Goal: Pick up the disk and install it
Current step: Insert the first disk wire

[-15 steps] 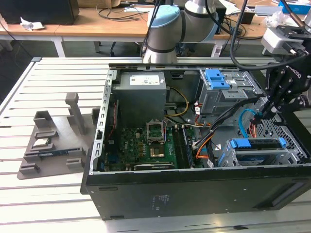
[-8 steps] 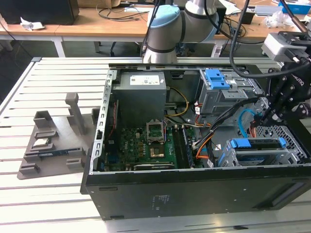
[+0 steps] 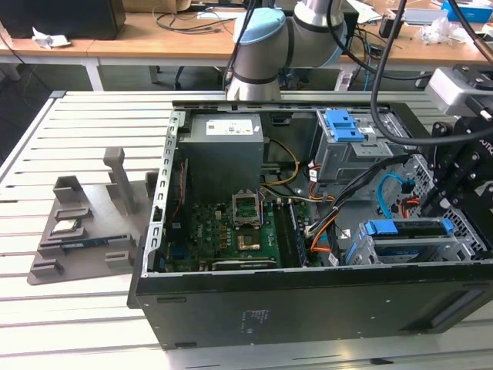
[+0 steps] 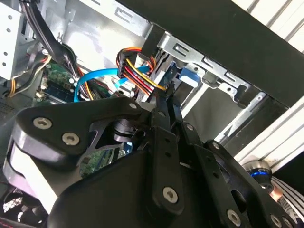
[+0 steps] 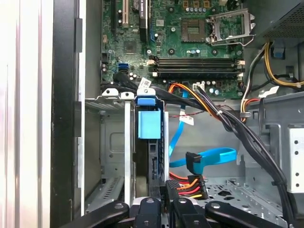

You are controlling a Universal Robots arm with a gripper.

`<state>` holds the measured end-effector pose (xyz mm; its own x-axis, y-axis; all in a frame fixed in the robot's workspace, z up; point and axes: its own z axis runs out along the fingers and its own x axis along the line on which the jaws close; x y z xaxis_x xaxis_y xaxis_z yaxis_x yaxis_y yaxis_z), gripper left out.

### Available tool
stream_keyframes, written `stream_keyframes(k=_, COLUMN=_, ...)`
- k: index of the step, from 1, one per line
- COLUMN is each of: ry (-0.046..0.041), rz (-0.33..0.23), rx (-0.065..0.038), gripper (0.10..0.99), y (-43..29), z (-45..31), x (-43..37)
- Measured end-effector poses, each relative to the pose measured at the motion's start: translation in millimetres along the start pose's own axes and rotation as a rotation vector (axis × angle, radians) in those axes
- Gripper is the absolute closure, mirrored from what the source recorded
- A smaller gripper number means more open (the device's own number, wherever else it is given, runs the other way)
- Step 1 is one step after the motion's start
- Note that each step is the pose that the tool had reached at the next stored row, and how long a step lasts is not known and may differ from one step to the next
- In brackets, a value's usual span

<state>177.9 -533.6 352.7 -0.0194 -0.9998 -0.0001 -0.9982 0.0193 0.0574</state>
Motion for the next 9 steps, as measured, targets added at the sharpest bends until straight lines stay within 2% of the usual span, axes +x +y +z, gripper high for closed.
stream_keyframes(k=4, ry=0.0004, rz=0.0, rx=0.0, gripper=0.918, y=0.0, z=2.9, x=1.5)
stream_keyframes(k=6, ry=0.0004, rz=0.0, rx=0.0, gripper=0.918, y=0.2, z=7.0, x=5.3)
stream_keyframes(k=9, ry=-0.0018, rz=-0.002, rx=0.0, gripper=0.918, y=1.1, z=8.0, x=4.7)
